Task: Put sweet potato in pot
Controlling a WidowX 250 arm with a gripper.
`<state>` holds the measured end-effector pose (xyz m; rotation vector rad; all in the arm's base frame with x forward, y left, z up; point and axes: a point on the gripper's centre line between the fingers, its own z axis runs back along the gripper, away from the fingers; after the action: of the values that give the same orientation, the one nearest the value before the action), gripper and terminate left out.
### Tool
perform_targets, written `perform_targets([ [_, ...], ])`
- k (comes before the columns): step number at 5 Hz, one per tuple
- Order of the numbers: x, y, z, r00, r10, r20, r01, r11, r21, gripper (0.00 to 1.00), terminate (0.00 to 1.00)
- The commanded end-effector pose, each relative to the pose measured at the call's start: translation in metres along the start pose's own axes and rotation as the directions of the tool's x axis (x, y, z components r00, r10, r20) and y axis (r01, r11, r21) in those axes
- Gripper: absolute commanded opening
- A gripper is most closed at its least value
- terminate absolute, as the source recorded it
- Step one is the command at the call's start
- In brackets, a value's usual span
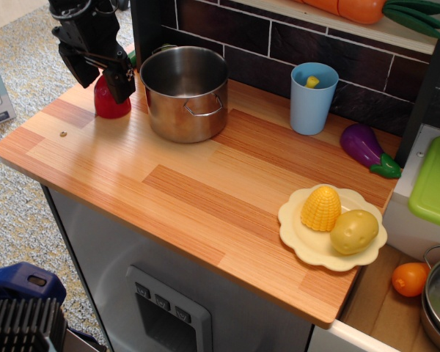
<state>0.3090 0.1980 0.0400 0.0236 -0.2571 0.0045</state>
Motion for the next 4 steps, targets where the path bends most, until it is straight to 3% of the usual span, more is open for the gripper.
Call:
perform_targets([
  [1,0.008,0.006,0.001,0.999,-0.003,0.043,0.003,1.0,0.018,1.0,0.0],
  [2,0.008,0.006,-0.008,0.998,0.001,0.063,-0.001,1.0,0.003,1.0,0.0],
  [3,0.006,0.004,-0.011,0.998,0.01,0.064,-0.01,1.0,0.007,0.0,0.0],
  [4,0.007,0.002,-0.004,0.999,0.004,0.052,-0.006,1.0,0.028,0.0,0.0],
])
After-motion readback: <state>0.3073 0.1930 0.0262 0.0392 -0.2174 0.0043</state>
